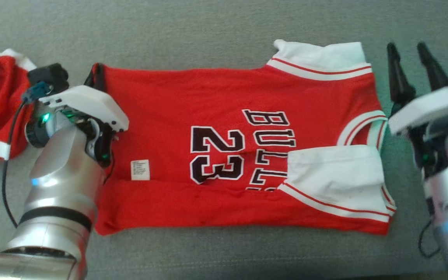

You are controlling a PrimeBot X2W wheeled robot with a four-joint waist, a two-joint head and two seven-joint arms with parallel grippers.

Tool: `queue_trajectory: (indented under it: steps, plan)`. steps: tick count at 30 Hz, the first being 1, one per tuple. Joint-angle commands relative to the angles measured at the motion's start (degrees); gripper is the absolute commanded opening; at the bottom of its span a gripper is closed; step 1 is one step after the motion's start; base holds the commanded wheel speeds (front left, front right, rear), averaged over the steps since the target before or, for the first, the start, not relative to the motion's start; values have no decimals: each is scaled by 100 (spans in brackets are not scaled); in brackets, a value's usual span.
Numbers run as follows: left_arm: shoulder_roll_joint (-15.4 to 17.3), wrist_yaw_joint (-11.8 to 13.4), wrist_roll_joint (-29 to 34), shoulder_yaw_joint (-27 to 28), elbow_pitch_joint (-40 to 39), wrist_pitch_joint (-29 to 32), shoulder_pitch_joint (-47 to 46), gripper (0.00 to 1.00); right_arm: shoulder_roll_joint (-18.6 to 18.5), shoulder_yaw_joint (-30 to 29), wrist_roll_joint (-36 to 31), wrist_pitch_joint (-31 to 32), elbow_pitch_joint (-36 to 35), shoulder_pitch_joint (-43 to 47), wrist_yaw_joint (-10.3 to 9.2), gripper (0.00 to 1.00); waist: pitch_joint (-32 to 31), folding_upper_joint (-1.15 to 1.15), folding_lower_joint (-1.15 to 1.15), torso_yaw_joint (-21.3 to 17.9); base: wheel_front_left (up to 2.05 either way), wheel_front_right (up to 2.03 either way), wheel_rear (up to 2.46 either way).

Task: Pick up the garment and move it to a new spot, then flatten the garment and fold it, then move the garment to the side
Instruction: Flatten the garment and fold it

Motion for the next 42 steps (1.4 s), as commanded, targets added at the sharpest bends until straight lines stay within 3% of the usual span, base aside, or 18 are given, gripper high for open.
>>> queue_trajectory:
  steps: [1, 9, 17, 19, 20, 27, 42]
  plan:
    - [146, -33, 50, 81, -193, -88, -228, 0, -121, 169, 56, 3, 66, -327, -5, 100, 59, 0, -1, 117, 0, 0, 0]
    - [-50, -105, 135, -37, -436, -100, -327, 0, -326, 880, 283, 419, 1779, -1508, -5, 100, 212, 0, -1, 426, 0, 0, 0]
    - [-133, -150, 135, -116, -512, -101, -278, 0, -320, 1509, 706, 989, 2848, -2116, -5, 100, 251, 0, -1, 508, 0, 0, 0]
    - [-141, -160, 115, -120, -512, -101, -266, 0, -342, 1674, 839, 1003, 2892, -2186, -5, 22, 253, 0, -1, 509, 0, 0, 0]
    - [-144, -162, 108, -121, -514, -101, -265, 0, -365, 1733, 914, 939, 2874, -2222, -5, 0, 259, 0, -1, 508, 0, 0, 0]
    - [-153, -167, 68, -14, -720, -101, -154, 0, -552, 2103, 1429, 441, 2635, -2245, -5, 0, 235, 0, -1, 475, 0, 0, 0]
    - [35, -170, 208, 494, -2190, -102, 1026, 0, -1157, 2723, 2312, -258, 1273, -1421, -5, 0, 41, 0, -1, 346, 0, 0, 0]
